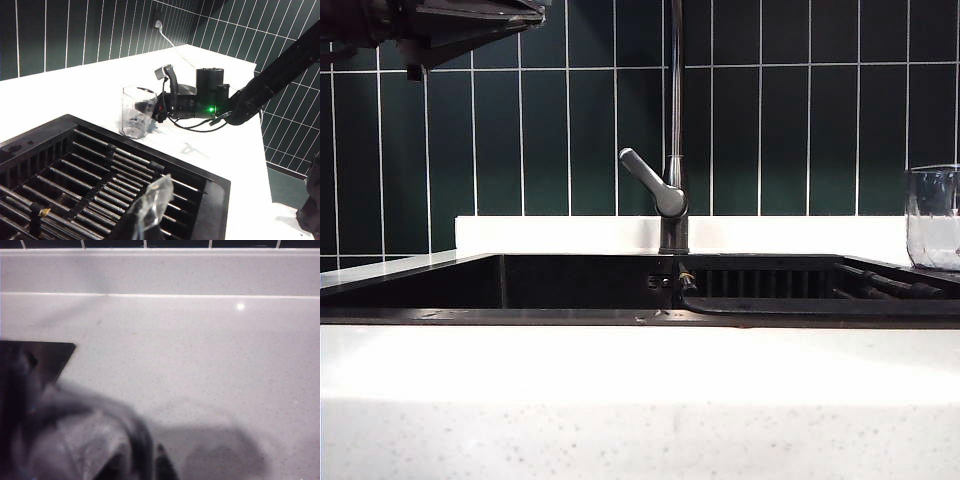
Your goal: Pick up the mug next to the sink, go to the faucet to get some water, pour the water into the sink, and finally put the mug back to its place.
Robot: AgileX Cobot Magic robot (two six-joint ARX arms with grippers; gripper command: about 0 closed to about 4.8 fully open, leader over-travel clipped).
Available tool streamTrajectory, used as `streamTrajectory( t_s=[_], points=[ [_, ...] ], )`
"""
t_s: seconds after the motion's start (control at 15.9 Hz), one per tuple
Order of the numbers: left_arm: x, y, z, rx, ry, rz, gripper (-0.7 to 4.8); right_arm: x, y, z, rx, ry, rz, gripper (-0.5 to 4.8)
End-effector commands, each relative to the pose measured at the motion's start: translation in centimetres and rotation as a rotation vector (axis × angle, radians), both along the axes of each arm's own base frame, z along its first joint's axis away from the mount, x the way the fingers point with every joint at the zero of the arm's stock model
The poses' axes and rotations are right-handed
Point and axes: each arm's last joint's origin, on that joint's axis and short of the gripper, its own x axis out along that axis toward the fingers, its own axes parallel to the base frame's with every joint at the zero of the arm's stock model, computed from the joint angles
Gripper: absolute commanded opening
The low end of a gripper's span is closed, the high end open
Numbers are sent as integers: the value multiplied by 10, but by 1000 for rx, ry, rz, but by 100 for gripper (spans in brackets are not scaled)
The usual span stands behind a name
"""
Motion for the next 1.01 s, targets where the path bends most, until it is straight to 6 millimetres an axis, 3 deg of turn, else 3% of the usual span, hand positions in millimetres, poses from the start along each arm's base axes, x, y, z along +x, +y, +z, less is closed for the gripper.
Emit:
streamTrajectory(
  t_s=[0.06, 0.25, 0.5, 1.01],
  points=[
    [-1, 0, 2, -4, -10, -3, -6, 1, -1, 4, -18, -26, -1, 68],
    [-1, 0, 2, -4, -9, -3, -6, 0, -5, 4, -39, -27, -10, 109],
    [-1, 0, 2, -3, -12, -2, -6, -2, -12, 4, -37, -28, -28, 110],
    [0, 0, 0, 3, -9, -2, -6, -3, -11, 4, -27, -30, 18, 159]
  ],
)
